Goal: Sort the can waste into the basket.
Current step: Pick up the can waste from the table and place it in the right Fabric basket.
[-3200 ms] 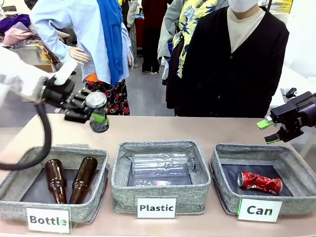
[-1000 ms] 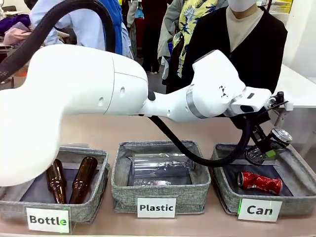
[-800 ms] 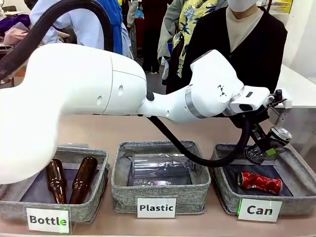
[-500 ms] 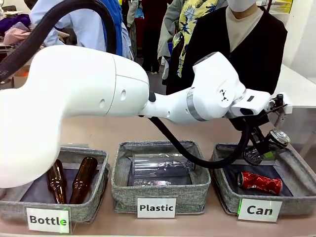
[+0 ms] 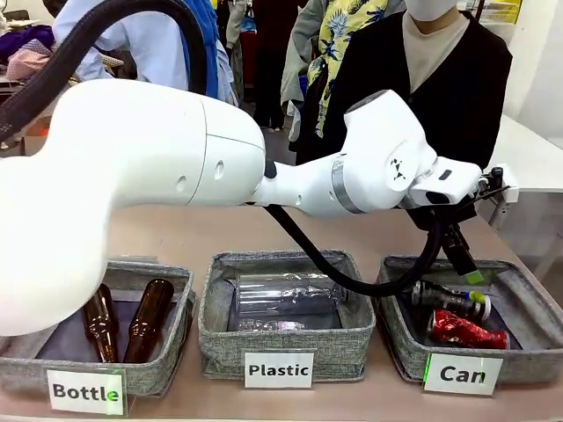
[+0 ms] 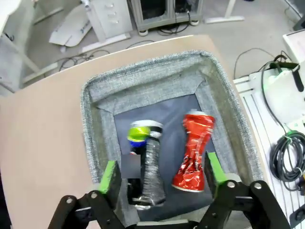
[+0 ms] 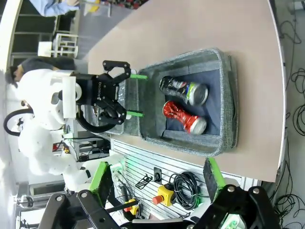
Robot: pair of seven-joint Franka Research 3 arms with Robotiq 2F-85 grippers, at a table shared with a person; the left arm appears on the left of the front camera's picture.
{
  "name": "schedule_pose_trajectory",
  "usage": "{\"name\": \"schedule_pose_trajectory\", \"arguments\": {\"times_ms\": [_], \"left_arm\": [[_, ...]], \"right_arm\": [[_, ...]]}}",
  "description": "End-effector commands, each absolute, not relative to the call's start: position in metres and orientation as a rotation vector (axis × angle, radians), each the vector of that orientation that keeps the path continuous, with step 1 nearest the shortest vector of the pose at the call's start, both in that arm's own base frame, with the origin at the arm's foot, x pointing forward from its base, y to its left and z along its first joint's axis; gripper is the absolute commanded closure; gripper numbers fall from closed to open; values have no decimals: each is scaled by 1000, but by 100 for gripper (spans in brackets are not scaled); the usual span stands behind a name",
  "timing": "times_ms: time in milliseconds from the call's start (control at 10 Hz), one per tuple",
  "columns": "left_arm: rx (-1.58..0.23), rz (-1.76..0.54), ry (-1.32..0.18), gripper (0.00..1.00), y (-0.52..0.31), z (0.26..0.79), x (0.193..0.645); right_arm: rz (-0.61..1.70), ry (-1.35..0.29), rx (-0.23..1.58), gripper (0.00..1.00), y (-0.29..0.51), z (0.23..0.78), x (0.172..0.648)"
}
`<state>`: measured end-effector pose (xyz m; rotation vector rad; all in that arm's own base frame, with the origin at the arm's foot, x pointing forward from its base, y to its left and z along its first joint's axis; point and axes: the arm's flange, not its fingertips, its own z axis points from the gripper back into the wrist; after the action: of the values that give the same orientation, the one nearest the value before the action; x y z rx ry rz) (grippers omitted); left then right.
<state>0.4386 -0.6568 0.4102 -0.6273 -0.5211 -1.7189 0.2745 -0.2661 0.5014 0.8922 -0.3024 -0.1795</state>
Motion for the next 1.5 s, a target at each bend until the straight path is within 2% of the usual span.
{"name": "schedule_pose_trajectory", "arguments": {"times_ms": [0, 400, 700, 800, 900, 1100, 1300, 1400], "left_arm": [[-589, -1678, -531, 0, -643, 422, 438], [-666, -1531, -561, 0, -559, 460, 443], [-716, -1374, -546, 0, -446, 490, 426], [-685, -1229, -502, 0, -396, 496, 421], [-765, -1115, -468, 0, -346, 502, 419], [-886, -822, -522, 0, -241, 503, 422], [-975, -497, -577, 0, -132, 477, 430], [-1027, -394, -554, 0, -89, 458, 429]], "right_arm": [[-205, -308, 890, 0, -267, 506, 276], [-180, -303, 892, 0, -266, 501, 274], [-78, -284, 919, 0, -204, 493, 330], [-7, -261, 920, 0, -162, 485, 358], [52, -245, 876, 0, -119, 472, 382], [188, -169, 907, 0, -29, 452, 413], [314, -140, 872, 0, 54, 433, 430], [323, -132, 908, 0, 77, 430, 435]]}}
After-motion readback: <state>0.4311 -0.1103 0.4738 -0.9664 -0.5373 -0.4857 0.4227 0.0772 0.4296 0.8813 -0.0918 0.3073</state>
